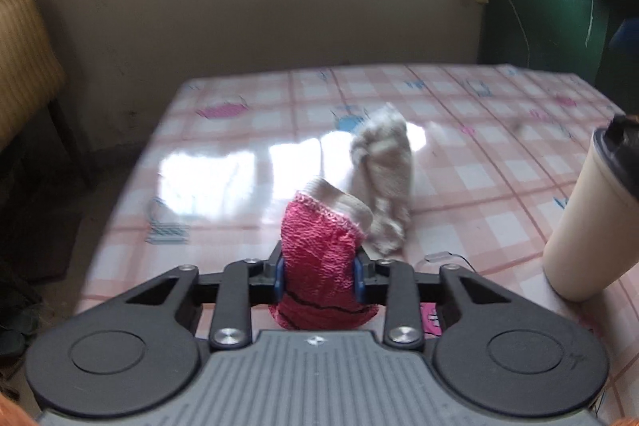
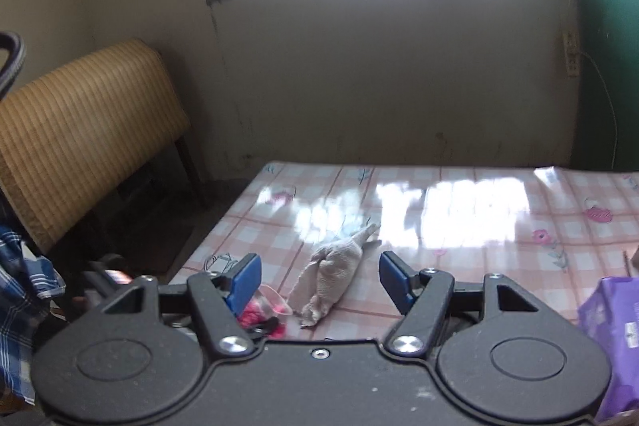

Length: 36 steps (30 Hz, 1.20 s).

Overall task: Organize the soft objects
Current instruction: 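Grasp the pink sock with the left gripper while the right grasps the white cloth, then carry the pink sock and white cloth over to the cardboard box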

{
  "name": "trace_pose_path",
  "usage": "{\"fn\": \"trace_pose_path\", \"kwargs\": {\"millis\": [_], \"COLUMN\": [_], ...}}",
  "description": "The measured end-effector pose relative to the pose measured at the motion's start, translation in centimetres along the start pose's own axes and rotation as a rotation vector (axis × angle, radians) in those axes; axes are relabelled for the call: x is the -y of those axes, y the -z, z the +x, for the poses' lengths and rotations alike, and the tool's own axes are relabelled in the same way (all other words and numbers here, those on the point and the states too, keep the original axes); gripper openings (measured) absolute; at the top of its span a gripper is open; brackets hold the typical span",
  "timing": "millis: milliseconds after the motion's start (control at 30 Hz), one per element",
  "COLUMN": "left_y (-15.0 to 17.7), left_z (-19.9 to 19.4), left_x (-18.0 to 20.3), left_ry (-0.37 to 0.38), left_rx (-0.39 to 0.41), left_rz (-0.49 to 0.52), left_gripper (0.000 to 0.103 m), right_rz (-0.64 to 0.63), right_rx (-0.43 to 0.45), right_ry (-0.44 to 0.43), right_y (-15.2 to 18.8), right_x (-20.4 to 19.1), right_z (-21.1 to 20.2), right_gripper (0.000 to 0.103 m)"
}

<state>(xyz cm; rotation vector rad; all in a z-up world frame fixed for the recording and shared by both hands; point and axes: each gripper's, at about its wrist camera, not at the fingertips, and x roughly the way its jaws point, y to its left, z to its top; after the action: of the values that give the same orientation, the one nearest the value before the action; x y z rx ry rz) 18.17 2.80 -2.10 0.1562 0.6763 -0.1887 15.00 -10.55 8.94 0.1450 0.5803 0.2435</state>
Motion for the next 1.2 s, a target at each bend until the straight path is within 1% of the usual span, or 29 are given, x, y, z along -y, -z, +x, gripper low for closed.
{"fn": "trace_pose_path", "kwargs": {"millis": [67,167,233,367,467,633,700,733,767,800,833,900,1000,1200], "left_y": [-0.2,-0.2,0.0,0.2,0.2,-0.5,-0.5,-0.5,-0.4,-0.4,-0.5,-0.5,-0.8,-1.4], "left_z": [-0.8,-1.1,-1.2,-0.6,0.1,0.4,0.8,0.9,1.2,1.4,1.5,1.5,1.0,-1.3], "left_x": [-1.2,-2.8,-3.5,-5.4,-6.6,-7.1,-7.1,-7.1,-7.1,-7.2,-7.2,-7.1,-6.9,-5.7], "left_ry": [-0.027,-0.072,-0.092,-0.114,-0.095,-0.101,-0.106,-0.109,-0.104,-0.102,-0.105,-0.111,-0.116,-0.123], "left_rx": [0.023,0.036,0.041,0.045,0.027,0.044,0.035,0.027,0.019,0.015,0.011,0.012,0.017,0.04], "left_rz": [-0.036,-0.07,-0.084,-0.139,-0.195,-0.201,-0.2,-0.202,-0.209,-0.218,-0.224,-0.225,-0.227,-0.23], "left_gripper": [0.033,0.033,0.033,0.033,0.033,0.033,0.033,0.033,0.033,0.033,0.033,0.033,0.033,0.033], "right_rz": [0.031,0.076,0.096,0.097,0.086,0.102,0.108,0.121,0.122,0.107,0.088,0.076,0.028,-0.036], "right_rx": [-0.036,-0.106,-0.127,-0.14,-0.167,-0.197,-0.216,-0.226,-0.213,-0.2,-0.194,-0.184,-0.151,-0.129], "right_ry": [0.01,0.058,0.084,0.151,0.238,0.344,0.359,0.347,0.34,0.331,0.325,0.308,0.285,0.184], "right_y": [0.1,0.7,1.3,1.6,1.8,2.2,2.3,2.4,2.5,2.6,2.6,2.8,3.2,4.3], "right_x": [-0.6,-1.6,-2.3,-3.3,-3.8,-3.0,-2.5,-2.1,-1.9,-1.8,-1.9,-2.0,-2.8,-4.3], "right_z": [2.2,6.2,8.7,13.0,16.6,20.8,22.1,22.7,22.7,22.6,22.5,21.8,20.2,14.5], "right_gripper": [0.078,0.078,0.078,0.078,0.078,0.078,0.077,0.074,0.066,0.051,0.048,0.045,0.044,0.044]}}
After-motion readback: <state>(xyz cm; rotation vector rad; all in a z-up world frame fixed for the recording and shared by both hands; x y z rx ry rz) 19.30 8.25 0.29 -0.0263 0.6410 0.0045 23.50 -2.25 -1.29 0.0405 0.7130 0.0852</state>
